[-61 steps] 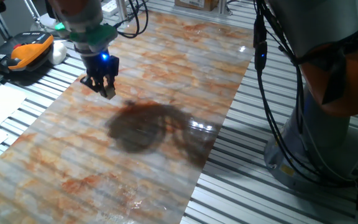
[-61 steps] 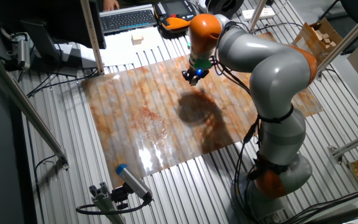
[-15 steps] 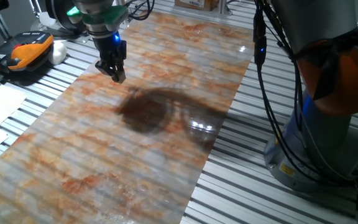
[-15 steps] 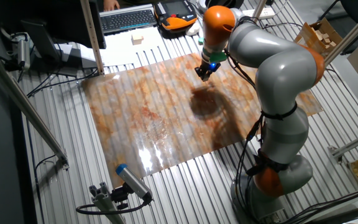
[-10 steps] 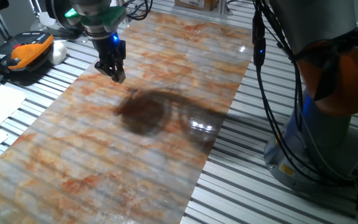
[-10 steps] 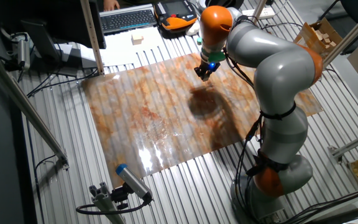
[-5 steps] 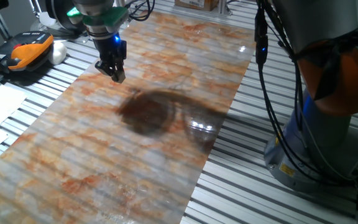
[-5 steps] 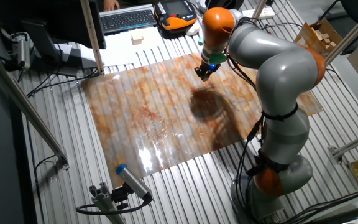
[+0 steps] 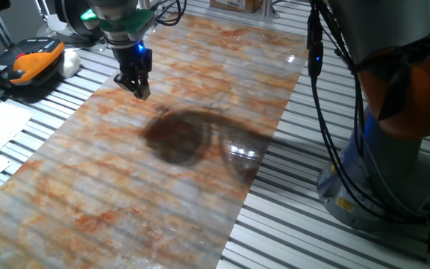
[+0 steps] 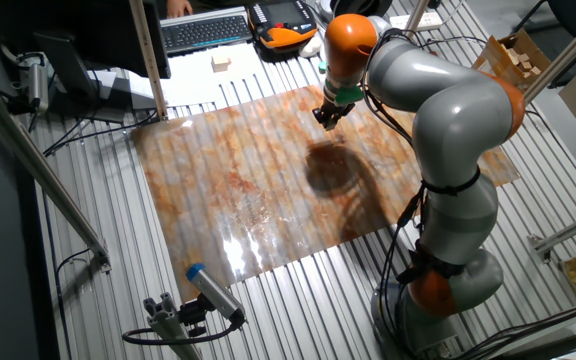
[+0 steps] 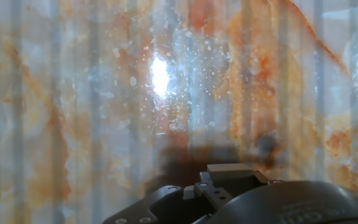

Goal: Pick up one small block

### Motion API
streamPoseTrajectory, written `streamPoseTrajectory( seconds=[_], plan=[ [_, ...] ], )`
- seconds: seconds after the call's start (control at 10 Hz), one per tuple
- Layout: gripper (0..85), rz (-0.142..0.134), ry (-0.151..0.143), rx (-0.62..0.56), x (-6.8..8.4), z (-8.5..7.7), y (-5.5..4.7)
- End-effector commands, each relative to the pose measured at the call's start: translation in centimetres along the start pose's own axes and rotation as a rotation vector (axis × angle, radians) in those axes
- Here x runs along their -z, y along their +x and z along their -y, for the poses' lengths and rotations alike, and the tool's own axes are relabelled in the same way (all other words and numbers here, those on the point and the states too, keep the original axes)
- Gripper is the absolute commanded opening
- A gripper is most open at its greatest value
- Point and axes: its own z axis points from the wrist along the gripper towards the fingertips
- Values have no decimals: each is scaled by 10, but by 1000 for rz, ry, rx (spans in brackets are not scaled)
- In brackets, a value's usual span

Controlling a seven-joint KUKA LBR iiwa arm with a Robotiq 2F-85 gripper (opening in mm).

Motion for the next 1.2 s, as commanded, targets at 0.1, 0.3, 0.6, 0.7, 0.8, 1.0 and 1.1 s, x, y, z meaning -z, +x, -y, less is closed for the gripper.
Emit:
streamPoseTrajectory(
  seconds=[0.1,0.3,0.6,0.7,0.8,1.0,1.1],
  plan=[
    [170,0,-3,-1,0,0,0],
    [170,0,-3,-3,-1,0,-1],
    [170,0,-2,-3,-1,0,-1],
    [170,2,-5,-5,-1,0,-1],
    [170,5,-9,-9,-1,0,-1],
    [340,8,-9,-14,-1,-1,-1],
    [340,12,-9,-19,-1,-1,-1]
  ],
)
